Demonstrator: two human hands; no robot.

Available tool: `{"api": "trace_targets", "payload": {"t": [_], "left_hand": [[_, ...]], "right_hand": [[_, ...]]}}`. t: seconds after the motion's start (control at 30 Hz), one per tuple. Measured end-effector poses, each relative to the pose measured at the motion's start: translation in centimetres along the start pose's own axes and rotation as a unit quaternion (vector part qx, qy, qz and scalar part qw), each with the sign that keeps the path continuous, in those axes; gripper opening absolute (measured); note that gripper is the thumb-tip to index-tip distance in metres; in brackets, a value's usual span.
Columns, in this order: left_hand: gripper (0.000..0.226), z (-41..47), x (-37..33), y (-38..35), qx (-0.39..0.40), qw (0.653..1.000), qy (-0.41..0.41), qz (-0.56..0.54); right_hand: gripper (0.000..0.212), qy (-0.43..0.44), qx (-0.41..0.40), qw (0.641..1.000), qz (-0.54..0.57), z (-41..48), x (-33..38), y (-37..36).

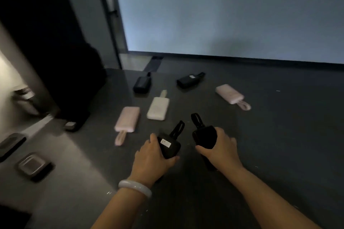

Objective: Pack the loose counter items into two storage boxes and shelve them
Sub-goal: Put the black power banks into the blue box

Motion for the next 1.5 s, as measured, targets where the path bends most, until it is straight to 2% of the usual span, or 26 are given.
{"api": "trace_targets", "payload": {"t": [0.17, 0.37, 0.6, 0.73, 0.9, 1.03, 1.27, 1.4, 1.5], "left_hand": [[0.066, -0.1, -10.1, -2.9, 0.080, 0.986, -0.105, -0.101], [0.066, -5.9, -22.9, -6.7, 0.166, 0.952, -0.237, -0.102], [0.061, -17.8, -36.4, -11.2, 0.258, 0.880, -0.387, -0.099], [0.060, -24.0, -42.3, -14.6, 0.285, 0.842, -0.450, -0.083], [0.066, -29.2, -47.6, -18.5, 0.283, 0.833, -0.473, -0.034], [0.068, -30.7, -49.1, -20.6, 0.266, 0.829, -0.491, 0.028], [0.068, -30.6, -50.2, -21.2, 0.274, 0.805, -0.516, 0.104], [0.069, -30.7, -50.3, -21.4, 0.260, 0.788, -0.545, 0.116], [0.067, -30.6, -50.4, -21.5, 0.264, 0.783, -0.554, 0.107]], "right_hand": [[0.071, -0.042, -0.109, 0.993, -0.021, -2.8, -4.7, 9.8], [0.080, -0.172, -0.234, 0.956, 0.047, -11.1, -11.6, 22.3], [0.077, -0.268, -0.362, 0.893, 0.019, -25.6, -21.1, 33.7], [0.077, -0.331, -0.386, 0.861, -0.004, -33.4, -26.5, 38.1], [0.082, -0.398, -0.328, 0.857, -0.009, -38.7, -32.6, 40.6], [0.097, -0.443, -0.217, 0.870, 0.016, -39.3, -36.7, 40.0], [0.084, -0.417, -0.072, 0.906, 0.006, -38.6, -40.9, 38.9], [0.091, -0.406, 0.025, 0.913, -0.038, -37.8, -42.4, 38.3], [0.098, -0.403, 0.053, 0.912, -0.058, -37.5, -43.1, 37.8]]}}
Point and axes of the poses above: each hand's wrist, its own z-axis towards the middle knuckle, its own y-axis out of the back of the hand, x = y × z, the point moved 1 cm from there along z, towards the middle knuckle, and after that the axes turned 4 degrees about z, right-handed, at the moved point
